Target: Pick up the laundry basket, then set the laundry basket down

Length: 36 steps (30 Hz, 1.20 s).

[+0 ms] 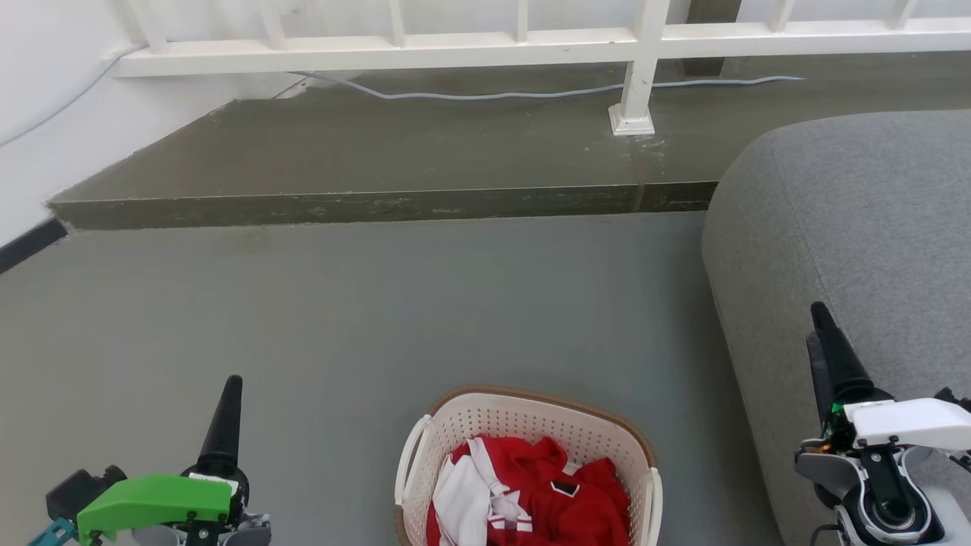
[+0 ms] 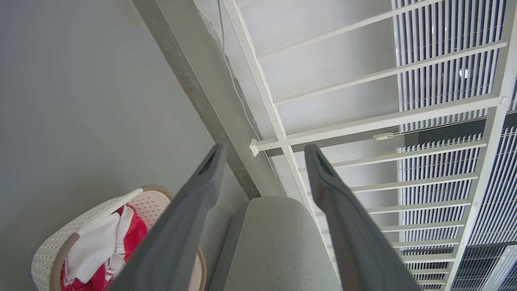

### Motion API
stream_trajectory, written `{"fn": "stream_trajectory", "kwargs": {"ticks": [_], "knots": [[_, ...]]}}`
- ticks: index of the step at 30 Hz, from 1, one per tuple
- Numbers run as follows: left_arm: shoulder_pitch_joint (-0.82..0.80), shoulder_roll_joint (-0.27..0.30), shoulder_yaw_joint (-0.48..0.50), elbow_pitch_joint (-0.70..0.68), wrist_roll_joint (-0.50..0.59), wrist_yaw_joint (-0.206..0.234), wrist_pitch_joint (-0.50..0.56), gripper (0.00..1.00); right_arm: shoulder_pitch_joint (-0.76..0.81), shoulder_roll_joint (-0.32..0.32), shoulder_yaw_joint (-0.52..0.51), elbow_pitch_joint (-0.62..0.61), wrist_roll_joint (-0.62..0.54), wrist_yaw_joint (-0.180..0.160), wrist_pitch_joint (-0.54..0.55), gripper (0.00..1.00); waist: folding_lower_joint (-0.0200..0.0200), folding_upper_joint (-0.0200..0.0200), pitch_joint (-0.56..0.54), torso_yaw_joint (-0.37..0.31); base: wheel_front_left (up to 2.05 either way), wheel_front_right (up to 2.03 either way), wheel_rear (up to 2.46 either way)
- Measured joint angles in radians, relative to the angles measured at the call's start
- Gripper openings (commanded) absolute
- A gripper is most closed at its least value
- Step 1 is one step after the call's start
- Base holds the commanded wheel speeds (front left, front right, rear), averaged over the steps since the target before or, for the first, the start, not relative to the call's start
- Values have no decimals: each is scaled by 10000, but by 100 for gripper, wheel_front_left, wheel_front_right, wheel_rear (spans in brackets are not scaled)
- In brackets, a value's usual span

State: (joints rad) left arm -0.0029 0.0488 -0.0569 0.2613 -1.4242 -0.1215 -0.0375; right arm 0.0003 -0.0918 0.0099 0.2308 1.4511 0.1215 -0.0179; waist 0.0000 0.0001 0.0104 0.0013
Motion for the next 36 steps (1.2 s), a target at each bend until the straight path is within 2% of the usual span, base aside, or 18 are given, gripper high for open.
{"fn": "stream_trajectory", "kwargs": {"ticks": [6, 11, 27, 36], "knots": [[-4, 0, -19, -121, 976, 0, -178, 100, -13, -255, 545, -111, -732, 0, -219, 100, 0, 0, 9, 31, 0, 0, 0], [-4, 2, -96, -196, 2192, -2, -357, 100, -54, -497, 940, -117, -1695, 2, -430, 100, 0, 0, 14, 54, 0, 0, 0], [-4, -6, -449, -512, 5231, 213, -792, 100, -304, -673, 1066, -148, -4397, 4, -918, 100, 0, 0, 41, 59, 0, 0, 0], [-4, -10, -525, -719, 6481, 362, -1045, 100, -328, -692, 1149, -203, -5785, -4, -1141, 100, 0, 0, 68, 61, 0, 0, 0]]}}
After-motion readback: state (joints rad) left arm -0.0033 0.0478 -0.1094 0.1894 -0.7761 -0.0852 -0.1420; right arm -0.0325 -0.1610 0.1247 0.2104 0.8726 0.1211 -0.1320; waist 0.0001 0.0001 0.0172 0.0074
